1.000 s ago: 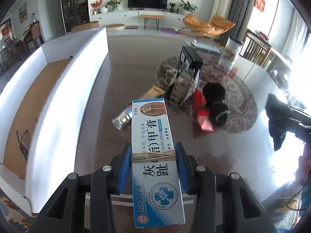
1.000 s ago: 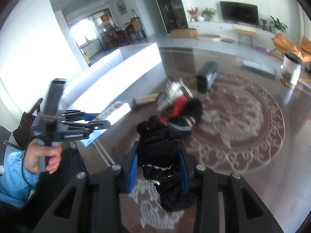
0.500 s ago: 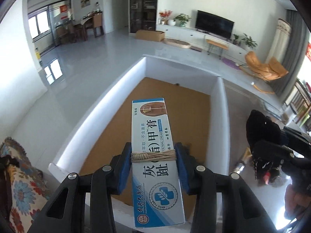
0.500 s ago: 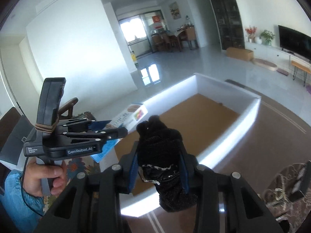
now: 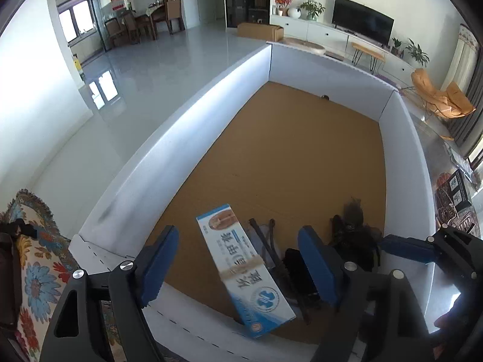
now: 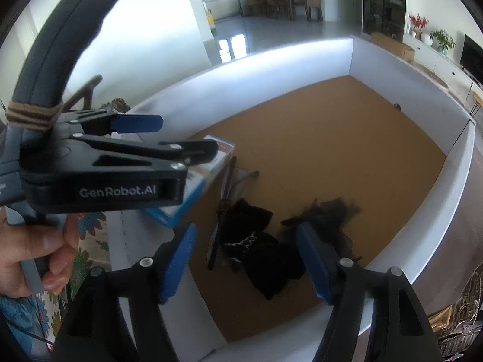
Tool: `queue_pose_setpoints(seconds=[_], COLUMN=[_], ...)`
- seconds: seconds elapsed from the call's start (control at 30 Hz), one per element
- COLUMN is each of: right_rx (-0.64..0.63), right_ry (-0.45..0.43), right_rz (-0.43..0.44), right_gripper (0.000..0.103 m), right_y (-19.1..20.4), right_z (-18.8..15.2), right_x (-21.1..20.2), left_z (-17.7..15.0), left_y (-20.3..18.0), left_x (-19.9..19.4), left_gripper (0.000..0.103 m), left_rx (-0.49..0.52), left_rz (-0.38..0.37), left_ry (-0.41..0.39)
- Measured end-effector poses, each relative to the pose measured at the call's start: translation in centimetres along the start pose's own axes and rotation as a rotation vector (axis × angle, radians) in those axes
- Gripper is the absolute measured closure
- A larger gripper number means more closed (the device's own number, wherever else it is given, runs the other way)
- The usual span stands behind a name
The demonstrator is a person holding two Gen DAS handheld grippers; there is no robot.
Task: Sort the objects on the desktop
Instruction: 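Open both tools to drop the nail cream box and scrunchie into the box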
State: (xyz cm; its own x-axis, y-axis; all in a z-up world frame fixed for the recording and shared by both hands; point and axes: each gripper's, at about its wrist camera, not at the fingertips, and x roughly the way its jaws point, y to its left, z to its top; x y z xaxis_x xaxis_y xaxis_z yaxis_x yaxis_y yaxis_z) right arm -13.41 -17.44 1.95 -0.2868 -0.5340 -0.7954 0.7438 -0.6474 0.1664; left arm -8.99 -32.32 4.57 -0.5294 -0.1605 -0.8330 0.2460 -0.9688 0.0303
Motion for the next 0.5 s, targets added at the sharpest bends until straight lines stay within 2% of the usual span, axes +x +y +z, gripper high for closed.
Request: queue_pose_setpoints(seconds=[0.07,0.13,0.17,0.27,0.3,0.33,0.37,0.43,0.5], right_rx=[0.003,0.007,0.005,0.000,0.009,0.033,0.059,0.141,0.227], right_ry=[-0.099,-0.181,-0.230,-0.348,-0.371,-0.386,-0.386,-0.339,-0.253], right_rz=[-0.026,-0.050,-0.078,-0.188,-0.228,-0.292,-0.342,-0.446,-0.510], right_gripper=[0.026,0.013,0.007,0.004,0.002,0.001,0.000,0.000,0.000], right_y=[-0.9,-1.5,-2.2,-4.1,-5.0,-6.3,-7.5,-10.6,-13.5], right_z=[-0.7,-1.5,-2.8,-8.2,-10.2,-12.9,-15.1,-20.0,-24.2], right_x=[-2.9,-5.9,-7.7,-12.4,-13.7,-15.3,-16.2,-18.0,-18.5], left_z=[-0.3,-0.6,-0.7,-2.0,-2.6,-3.4,-4.3,-6.8,-9.1], left_y=[-1.3,-2.6,-3.8,-9.0,-11.2,-13.3,-15.5,-19.9,-24.2], left_x=[-1.7,-3.8,-4.9,-9.0,-10.1,-11.1,-11.8,-12.6,-11.7], left_gripper=[0.023,0.023,0.023,0.021,0.012,0.002,0.000,0.000,0.000], left_rx=[-0.009,-0.020,-0.018,0.038,0.064,0.088,0.107,0.133,0.155], left_rz=[-0.005,-0.046,-0.071,-0.156,-0.195,-0.234,-0.271,-0.371,-0.469], left_ry=[-0.046,-0.093,-0.119,-0.198,-0.216,-0.231,-0.242,-0.238,-0.179])
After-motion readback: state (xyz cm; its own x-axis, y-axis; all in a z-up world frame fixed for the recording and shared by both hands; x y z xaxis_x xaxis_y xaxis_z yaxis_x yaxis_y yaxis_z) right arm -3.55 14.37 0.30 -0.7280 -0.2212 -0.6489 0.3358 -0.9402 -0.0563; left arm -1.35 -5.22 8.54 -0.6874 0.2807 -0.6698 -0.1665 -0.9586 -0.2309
